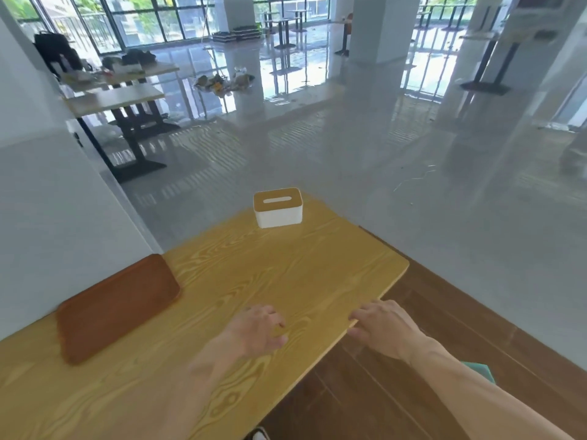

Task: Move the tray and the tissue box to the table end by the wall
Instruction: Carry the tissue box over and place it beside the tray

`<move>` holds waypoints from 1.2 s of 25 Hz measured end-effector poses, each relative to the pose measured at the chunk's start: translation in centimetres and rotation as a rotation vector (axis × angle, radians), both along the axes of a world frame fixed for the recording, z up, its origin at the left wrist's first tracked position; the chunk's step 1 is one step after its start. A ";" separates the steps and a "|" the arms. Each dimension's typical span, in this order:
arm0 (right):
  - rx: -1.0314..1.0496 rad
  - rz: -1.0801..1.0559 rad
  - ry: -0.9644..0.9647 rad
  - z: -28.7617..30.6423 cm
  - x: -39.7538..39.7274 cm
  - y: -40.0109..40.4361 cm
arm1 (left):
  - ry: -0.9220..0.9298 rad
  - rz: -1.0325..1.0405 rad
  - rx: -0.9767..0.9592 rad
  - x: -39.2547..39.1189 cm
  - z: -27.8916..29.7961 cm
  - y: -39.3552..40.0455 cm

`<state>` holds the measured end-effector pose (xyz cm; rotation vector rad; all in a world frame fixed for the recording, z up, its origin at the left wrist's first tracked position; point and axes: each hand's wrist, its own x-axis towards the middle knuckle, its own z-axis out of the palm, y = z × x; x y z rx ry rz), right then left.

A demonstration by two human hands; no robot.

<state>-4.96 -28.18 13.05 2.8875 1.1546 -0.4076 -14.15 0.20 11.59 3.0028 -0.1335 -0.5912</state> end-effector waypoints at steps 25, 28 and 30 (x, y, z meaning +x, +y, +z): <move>-0.100 0.142 0.142 -3.5 23.3 9.6 | 0.144 0.275 -0.033 16.8 -4.4 9.6; -0.086 0.187 0.157 -4.0 27.2 12.2 | 0.165 0.320 0.007 19.0 -4.2 11.0; -0.062 0.213 0.147 -4.1 30.0 13.9 | 0.187 0.346 0.035 20.7 -3.6 11.7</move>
